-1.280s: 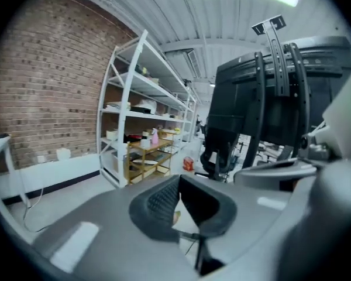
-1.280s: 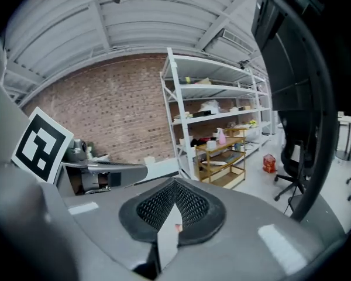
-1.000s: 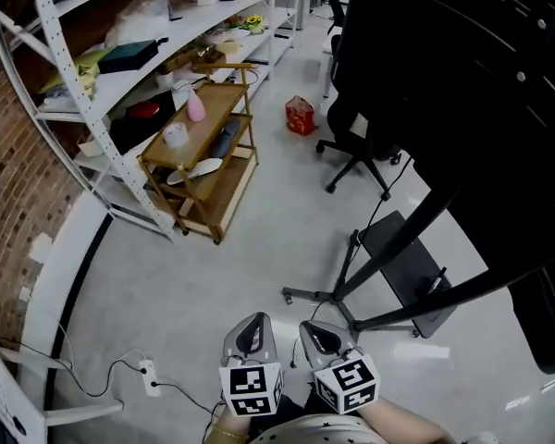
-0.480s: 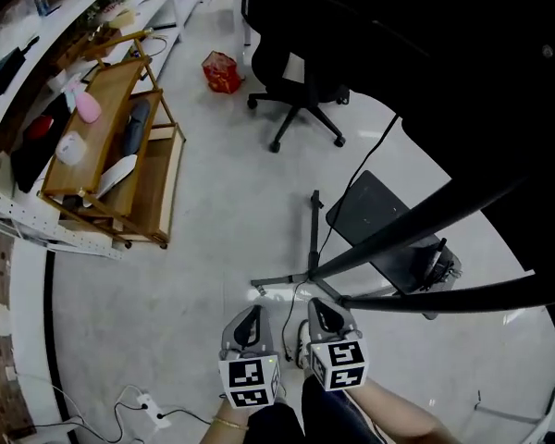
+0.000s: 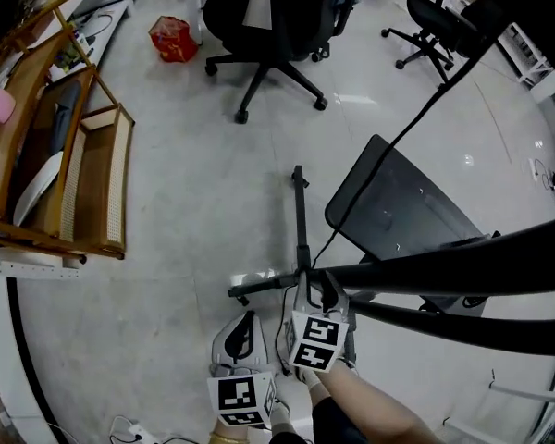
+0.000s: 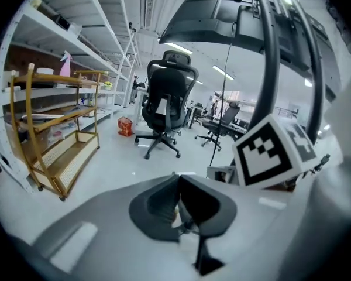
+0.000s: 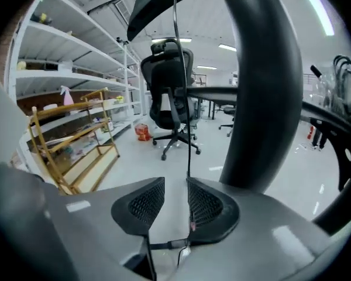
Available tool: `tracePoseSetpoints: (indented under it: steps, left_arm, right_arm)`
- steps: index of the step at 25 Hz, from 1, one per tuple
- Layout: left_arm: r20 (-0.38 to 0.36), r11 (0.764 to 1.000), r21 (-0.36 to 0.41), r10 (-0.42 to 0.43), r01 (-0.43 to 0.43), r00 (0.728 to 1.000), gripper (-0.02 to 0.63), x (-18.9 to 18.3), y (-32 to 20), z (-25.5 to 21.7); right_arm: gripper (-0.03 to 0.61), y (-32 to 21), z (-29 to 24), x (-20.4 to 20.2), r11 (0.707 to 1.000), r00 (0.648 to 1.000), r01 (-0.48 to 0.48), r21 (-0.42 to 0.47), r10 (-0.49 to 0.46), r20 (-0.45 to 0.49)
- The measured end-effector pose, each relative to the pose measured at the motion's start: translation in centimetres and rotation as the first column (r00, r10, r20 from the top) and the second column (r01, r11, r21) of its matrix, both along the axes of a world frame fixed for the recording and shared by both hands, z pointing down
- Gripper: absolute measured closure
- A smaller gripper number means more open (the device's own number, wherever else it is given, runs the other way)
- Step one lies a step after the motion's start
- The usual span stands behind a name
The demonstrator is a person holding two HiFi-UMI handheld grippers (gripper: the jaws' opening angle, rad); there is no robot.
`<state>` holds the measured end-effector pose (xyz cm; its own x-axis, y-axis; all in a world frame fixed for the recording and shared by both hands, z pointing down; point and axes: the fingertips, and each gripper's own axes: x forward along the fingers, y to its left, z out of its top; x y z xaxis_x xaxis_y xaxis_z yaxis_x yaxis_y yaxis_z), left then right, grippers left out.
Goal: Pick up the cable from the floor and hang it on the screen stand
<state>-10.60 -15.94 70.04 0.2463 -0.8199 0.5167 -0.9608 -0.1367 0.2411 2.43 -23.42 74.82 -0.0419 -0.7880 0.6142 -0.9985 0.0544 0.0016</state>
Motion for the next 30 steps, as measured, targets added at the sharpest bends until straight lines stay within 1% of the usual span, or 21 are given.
tracePoseSetpoints:
  steps: [3,5,9,11,13,14,15,19,23,26,30]
  left_arm:
    - [0.013,1.000,-0.008,0.021,-0.021,1.000,0.606,-0.2,-0.3,3.2]
    - [0.025,0.999,-0.025,0.028,-0.027,0.999,0.606,-0.4,-0.5,5.1]
    - [0.025,0.998,-0.058,0.009,-0.007,1.000,0.606,-1.3,-0.7,7.7]
    - [0.018,0.998,-0.070,-0.006,0.007,1.000,0.606,-1.7,-0.6,8.4]
    - [0.012,0.997,-0.080,-0.013,0.013,1.000,0.606,-1.7,-0.5,8.9]
    - [0.012,0.996,-0.083,-0.012,0.013,1.000,0.606,-1.7,-0.5,9.0]
    - [0.013,0.996,-0.086,-0.010,0.011,1.000,0.606,-1.8,-0.4,9.2]
    - [0.009,0.996,-0.088,-0.011,0.012,1.000,0.606,-2.0,-0.5,9.1]
    - [0.013,0.998,-0.069,-0.009,0.010,1.000,0.606,-2.3,-0.7,8.1]
    - [0.020,0.999,-0.050,-0.001,0.002,1.000,0.606,-2.3,-0.4,6.7]
    - [0.041,0.999,-0.030,0.029,-0.028,0.999,0.606,-1.8,1.4,3.2]
  right_arm:
    - [0.465,-1.3,2.9,0.4,0.996,0.996,-0.092,0.010,0.092,0.001]
    - [0.465,-2.1,4.5,0.4,0.993,0.993,-0.120,0.010,0.120,-0.001]
    - [0.473,-3.4,6.6,0.6,0.987,0.986,-0.163,0.009,0.163,-0.044]
    - [0.488,-3.8,6.7,0.9,0.976,0.975,-0.215,0.020,0.216,-0.043]
    - [0.490,-4.2,6.7,1.4,0.962,0.962,-0.271,0.030,0.272,-0.034]
    - [0.513,-4.3,6.7,1.7,0.956,0.956,-0.290,0.031,0.291,-0.037]
    - [0.554,-4.5,6.7,1.8,0.954,0.953,-0.297,0.031,0.298,-0.045]
    - [0.566,-4.7,6.7,1.5,0.967,0.966,-0.255,0.018,0.255,-0.047]
    - [0.569,-3.5,6.1,1.0,0.979,0.978,-0.203,0.014,0.203,-0.039]
    - [0.569,-1.4,4.6,0.1,0.992,0.992,-0.124,0.018,0.124,-0.006]
    - [0.569,3.6,0.8,-1.2,1.000,0.999,0.009,0.020,-0.009,0.037]
